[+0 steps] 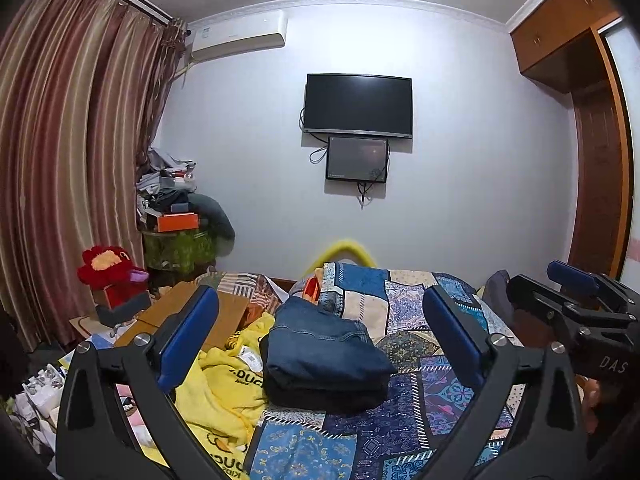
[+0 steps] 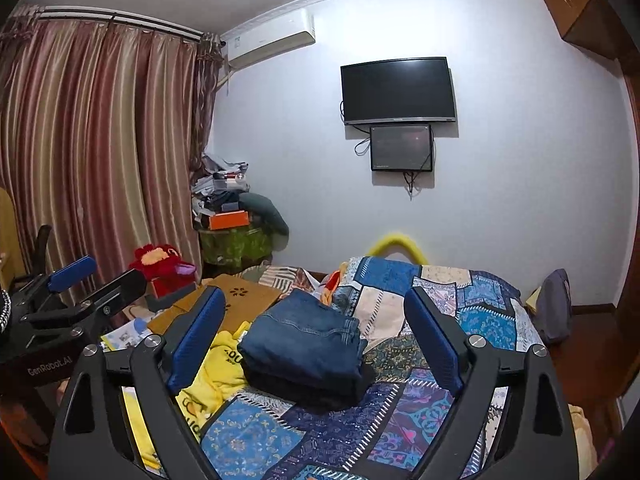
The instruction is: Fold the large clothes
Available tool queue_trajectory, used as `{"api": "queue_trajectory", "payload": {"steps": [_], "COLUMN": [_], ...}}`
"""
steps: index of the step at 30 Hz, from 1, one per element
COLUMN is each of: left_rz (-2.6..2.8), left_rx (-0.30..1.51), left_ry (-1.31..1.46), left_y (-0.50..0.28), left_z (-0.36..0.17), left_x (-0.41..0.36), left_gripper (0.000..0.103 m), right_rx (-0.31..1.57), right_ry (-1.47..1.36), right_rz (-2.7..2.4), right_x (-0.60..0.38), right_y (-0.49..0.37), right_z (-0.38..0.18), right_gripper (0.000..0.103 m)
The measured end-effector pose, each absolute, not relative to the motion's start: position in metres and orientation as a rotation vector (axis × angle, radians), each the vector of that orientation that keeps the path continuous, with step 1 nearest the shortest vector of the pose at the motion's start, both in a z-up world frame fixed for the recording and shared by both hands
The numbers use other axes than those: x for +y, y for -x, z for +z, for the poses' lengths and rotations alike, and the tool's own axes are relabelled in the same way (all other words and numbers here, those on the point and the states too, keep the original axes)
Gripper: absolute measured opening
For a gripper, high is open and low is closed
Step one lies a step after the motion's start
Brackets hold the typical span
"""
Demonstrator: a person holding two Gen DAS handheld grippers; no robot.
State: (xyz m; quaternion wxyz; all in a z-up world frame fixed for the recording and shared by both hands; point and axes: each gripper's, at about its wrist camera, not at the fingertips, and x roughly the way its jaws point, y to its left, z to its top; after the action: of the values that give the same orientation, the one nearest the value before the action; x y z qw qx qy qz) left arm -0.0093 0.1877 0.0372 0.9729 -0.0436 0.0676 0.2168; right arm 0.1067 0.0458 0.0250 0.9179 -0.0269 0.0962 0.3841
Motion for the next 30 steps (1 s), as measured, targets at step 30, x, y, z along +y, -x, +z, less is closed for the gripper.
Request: {"api": "queue_trajectory", "payload": {"steps": [30], "left_rz": [0.395], "left_rx": [0.182], "left_ry": [0.092], "left_y": [0.0008], "left_z": [0.0304], "left_x": [0.1818], "left_gripper": [0.102], "right_rx": [0.228], "right_ry": [0.033], "right_rz": [0.779], "right_x": [0.0381], "right_y": [-0.1087], "right_z": [0.0241], "right_gripper": [0.089]}}
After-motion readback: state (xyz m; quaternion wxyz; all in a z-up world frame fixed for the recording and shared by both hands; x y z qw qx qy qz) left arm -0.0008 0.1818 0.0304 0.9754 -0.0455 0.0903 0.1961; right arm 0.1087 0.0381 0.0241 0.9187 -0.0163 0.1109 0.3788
